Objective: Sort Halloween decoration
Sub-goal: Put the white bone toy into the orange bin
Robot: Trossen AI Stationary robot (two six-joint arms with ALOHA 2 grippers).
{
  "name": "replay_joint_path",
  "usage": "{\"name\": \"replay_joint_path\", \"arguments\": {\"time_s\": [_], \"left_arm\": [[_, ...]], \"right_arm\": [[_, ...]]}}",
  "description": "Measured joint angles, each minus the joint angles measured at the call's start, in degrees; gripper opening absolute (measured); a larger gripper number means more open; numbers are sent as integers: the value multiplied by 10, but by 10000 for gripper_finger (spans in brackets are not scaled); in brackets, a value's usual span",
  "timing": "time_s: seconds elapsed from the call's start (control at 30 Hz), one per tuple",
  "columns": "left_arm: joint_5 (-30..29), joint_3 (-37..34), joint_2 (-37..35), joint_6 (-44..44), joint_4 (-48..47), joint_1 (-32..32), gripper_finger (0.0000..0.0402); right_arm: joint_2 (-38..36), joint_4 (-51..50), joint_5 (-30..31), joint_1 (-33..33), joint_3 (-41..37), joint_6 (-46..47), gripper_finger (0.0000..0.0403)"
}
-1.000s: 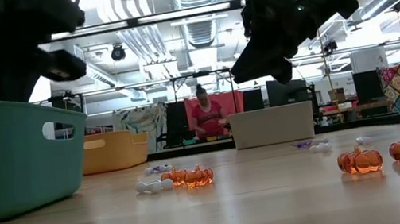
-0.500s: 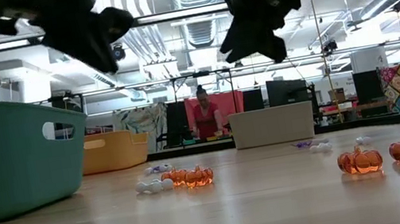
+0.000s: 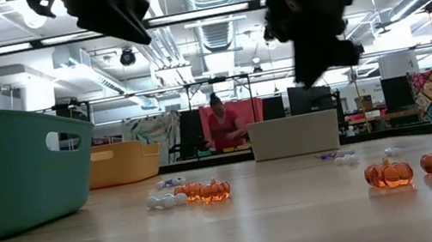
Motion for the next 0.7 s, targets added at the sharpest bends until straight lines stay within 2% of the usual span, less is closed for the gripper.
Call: {"name": "replay_joint_path", "arguments": {"time_s": [0.2,0.53,0.7], "left_arm": [[5,0,-3,-3,31,12,39],[4,-32,-3,-2,122,39,39],[4,-40,-3,-20,162,41,39]], "right_arm": [[5,-93,2,33,-1,73,102],[13,-110,5,100,0,179,102],[36,-113,12,108,0,201,102]]}}
